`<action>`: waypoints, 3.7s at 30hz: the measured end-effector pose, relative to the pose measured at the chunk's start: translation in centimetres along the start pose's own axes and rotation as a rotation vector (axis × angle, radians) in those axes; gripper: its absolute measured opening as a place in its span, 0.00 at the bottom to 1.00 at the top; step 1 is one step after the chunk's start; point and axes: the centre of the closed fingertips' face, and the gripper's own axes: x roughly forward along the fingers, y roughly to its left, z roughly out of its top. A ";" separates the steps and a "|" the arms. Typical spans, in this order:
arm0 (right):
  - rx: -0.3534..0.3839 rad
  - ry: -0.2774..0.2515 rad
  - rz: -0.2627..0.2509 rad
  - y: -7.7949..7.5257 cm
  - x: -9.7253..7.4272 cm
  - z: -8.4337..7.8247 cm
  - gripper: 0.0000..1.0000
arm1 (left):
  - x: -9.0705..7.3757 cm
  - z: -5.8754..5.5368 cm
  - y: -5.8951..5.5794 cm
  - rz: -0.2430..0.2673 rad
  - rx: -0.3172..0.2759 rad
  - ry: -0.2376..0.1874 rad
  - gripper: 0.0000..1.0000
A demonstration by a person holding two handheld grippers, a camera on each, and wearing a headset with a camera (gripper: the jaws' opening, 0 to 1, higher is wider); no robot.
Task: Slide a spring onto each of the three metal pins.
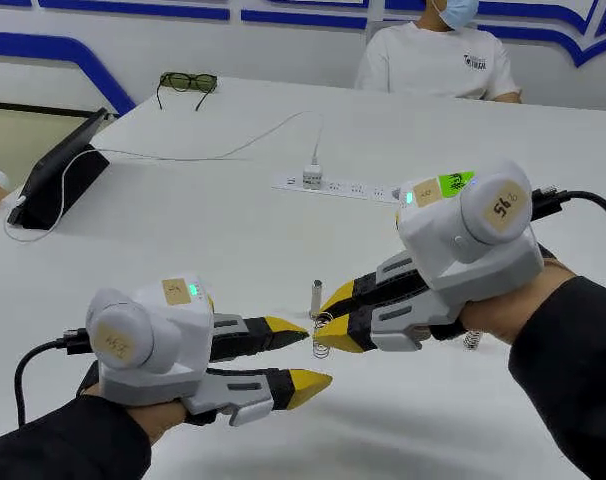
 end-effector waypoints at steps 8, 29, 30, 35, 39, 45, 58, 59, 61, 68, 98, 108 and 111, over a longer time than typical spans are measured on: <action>0.020 -0.010 -0.040 -1.3 -0.2 0.3 0.11 | -0.4 -0.3 0.7 0.031 -0.030 -0.009 0.44; 0.086 -0.047 -0.230 -6.8 -0.8 1.3 0.12 | -1.1 -0.6 1.9 0.066 -0.059 -0.024 0.51; 0.097 -0.051 -0.238 -7.2 -0.8 1.3 0.12 | -1.1 -0.6 1.9 0.067 -0.059 -0.024 0.51; 0.128 -0.062 -0.273 -8.4 -0.8 1.2 0.12 | -1.2 -0.7 1.9 0.069 -0.064 -0.023 0.51; 0.142 -0.069 -0.292 -9.1 -0.4 1.2 0.12 | -1.2 -0.9 2.0 0.070 -0.066 -0.019 0.51; 0.157 -0.074 -0.299 -9.9 0.4 0.9 0.12 | -1.3 -1.0 2.1 0.073 -0.067 -0.016 0.51; 0.214 -0.067 -0.315 -11.2 2.1 -0.4 0.12 | -1.3 -1.5 2.1 0.076 -0.080 -0.007 0.50; 0.216 -0.065 -0.316 -11.3 2.2 -0.4 0.12 | -1.4 -1.6 2.2 0.077 -0.081 -0.006 0.50; 0.226 -0.059 -0.311 -11.4 2.4 -0.7 0.12 | -1.4 -1.7 2.3 0.078 -0.085 -0.007 0.50; 0.241 -0.046 -0.306 -11.3 3.1 -1.4 0.12 | -1.5 -2.0 2.4 0.080 -0.091 -0.006 0.50; 0.273 -0.036 -0.294 -11.5 3.6 -2.2 0.12 | -1.3 -2.2 2.7 0.078 -0.099 -0.003 0.48; 0.285 -0.020 -0.291 -11.3 4.5 -3.2 0.12 | -1.2 -2.4 2.8 0.076 -0.104 -0.001 0.48; 0.289 -0.016 -0.292 -11.4 4.7 -3.5 0.12 | -1.2 -2.4 2.8 0.076 -0.104 -0.001 0.48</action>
